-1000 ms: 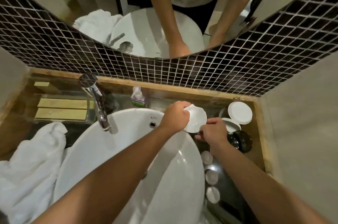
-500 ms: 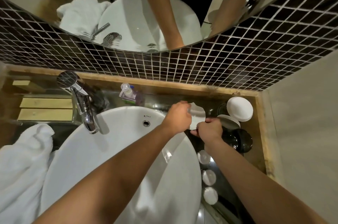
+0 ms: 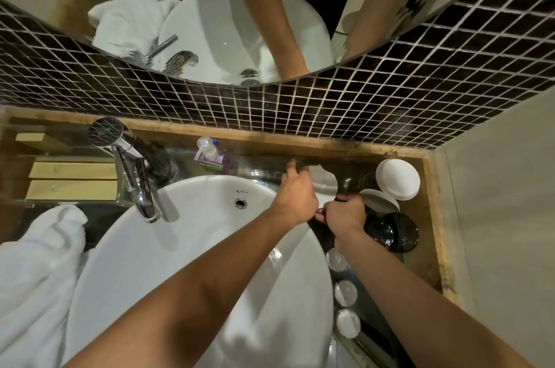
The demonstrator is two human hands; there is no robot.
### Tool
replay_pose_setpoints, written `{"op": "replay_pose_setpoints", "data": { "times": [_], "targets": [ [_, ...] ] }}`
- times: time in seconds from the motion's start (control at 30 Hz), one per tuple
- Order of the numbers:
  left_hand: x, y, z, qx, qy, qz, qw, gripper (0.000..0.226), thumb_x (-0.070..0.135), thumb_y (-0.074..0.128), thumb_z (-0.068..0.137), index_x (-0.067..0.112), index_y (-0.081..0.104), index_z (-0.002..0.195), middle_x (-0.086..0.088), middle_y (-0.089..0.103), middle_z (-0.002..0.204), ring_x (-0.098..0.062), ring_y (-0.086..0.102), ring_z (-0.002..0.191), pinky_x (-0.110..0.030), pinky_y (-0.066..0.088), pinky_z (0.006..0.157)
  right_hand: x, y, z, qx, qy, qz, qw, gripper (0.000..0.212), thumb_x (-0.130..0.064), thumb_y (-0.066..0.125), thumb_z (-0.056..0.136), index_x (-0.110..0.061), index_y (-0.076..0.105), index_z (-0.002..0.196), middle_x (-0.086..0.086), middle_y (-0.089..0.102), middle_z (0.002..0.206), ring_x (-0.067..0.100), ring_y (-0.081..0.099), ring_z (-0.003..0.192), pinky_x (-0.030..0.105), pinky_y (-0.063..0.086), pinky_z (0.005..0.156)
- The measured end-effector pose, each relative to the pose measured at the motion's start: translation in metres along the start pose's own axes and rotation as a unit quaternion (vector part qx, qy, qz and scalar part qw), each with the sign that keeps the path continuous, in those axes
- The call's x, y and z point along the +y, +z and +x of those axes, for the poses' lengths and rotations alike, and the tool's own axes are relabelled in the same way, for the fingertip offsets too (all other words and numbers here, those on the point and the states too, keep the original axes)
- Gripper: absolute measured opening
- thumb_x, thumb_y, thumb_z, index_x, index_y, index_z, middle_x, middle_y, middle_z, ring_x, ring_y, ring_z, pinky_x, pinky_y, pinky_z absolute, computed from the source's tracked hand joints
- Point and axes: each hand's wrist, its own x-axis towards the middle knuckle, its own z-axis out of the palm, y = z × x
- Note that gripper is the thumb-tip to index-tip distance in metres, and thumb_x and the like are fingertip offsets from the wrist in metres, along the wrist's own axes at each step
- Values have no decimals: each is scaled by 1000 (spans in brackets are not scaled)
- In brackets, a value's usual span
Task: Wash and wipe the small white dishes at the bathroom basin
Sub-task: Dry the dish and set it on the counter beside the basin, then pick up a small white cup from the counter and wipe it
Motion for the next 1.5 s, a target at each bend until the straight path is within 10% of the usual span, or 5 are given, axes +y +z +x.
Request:
{"op": "replay_pose_setpoints", "data": {
  "times": [0.2,0.37,1.13,1.5],
  "targets": [
    [0,1,-12,13,-2,96,995,50,19,59,84,6,44,131,-15,48,130,-31,45,119,-40,35,102,2,3,-4,2,-12,-26,1000,47,8,64,87,-15,55,127,-5,58,85,9,60,67,10,41,34],
    [-3,-4,-8,-5,19,76,997,51,14,50,90,5,39,139,-15,36,148,-31,35,133,-40,28,109,2,2,-5,-18,-7,-7,1000,49,10,62,88,-16,55,129,0,64,90,17,70,76,26,60,58],
    [-2,-3,0,-32,18,50,998,62,18,51,91,9,27,147,-14,18,158,-32,24,140,-41,25,114,-2,-1,3,-27,-12,-21,999,40,8,59,89,-20,56,118,7,69,92,19,73,80,38,64,76],
    [-6,-3,-40,34,99,138,985,43,25,53,91,12,44,131,-10,47,136,-30,46,120,-43,37,104,12,-40,-45,-68,-120,-139,981,54,4,58,91,-17,48,140,-2,55,120,20,56,117,44,49,104]
  ]
}}
